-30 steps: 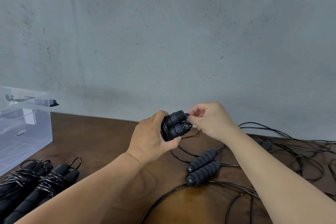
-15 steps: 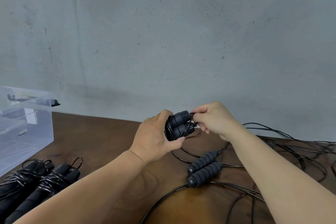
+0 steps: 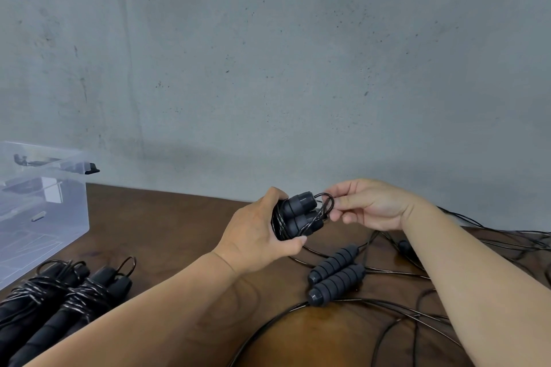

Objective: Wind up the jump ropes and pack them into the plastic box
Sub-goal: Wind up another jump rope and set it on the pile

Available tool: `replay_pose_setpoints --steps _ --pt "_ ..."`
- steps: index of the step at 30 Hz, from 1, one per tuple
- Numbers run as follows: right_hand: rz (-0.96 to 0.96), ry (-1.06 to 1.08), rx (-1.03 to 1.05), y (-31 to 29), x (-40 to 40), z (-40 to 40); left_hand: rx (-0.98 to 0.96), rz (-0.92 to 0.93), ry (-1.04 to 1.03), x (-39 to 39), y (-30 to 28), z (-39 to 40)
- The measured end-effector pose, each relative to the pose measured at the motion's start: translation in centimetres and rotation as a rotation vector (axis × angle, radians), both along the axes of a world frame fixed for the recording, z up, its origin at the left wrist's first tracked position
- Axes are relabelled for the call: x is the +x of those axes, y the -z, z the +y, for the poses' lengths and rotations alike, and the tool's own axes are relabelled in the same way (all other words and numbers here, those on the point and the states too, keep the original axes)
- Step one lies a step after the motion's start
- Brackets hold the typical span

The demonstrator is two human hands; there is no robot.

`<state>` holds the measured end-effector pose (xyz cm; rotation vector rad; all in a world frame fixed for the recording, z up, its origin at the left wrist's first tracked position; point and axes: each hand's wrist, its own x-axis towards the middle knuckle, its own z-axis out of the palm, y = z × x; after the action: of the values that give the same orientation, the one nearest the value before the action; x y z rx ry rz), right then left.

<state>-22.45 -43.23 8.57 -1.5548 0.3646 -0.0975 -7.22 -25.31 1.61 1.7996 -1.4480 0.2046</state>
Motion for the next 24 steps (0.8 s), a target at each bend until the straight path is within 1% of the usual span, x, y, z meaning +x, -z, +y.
replay_pose_setpoints --steps 3,5,8,11,17,18,19,21,24 --pt "-0.02 0.002 -0.122 -0.1 0.3 0.4 0.019 0.025 0.021 -0.1 0.0 0.0" --pt "-0.045 0.058 -0.218 -0.2 0.7 0.8 0.037 0.034 0.022 0.0 -0.3 0.0" --pt "-0.052 0.202 -0.502 -1.0 1.4 1.3 0.084 0.054 0.028 0.3 -0.8 0.0" --pt "-0.033 0.285 -0.751 -2.3 1.8 2.0 0.137 0.04 0.006 1.1 -1.5 0.2" --pt "-0.092 0.481 -1.079 -2.3 3.3 4.4 0.163 -0.013 -0.272 2.2 -3.1 0.0" --pt "-0.109 0.501 -1.102 -2.1 3.6 4.6 0.16 -0.007 -0.301 2.1 -3.3 -0.2" --pt "-0.129 0.519 -1.076 -2.0 4.0 4.5 0.159 -0.001 -0.322 2.1 -3.4 -0.2" --pt "-0.139 0.548 -0.906 -1.6 4.5 4.0 0.174 0.007 -0.347 2.0 -3.3 -0.3" --pt "-0.084 0.555 -0.655 -0.6 5.1 3.7 0.196 0.064 -0.37 1.9 -2.9 -0.6"
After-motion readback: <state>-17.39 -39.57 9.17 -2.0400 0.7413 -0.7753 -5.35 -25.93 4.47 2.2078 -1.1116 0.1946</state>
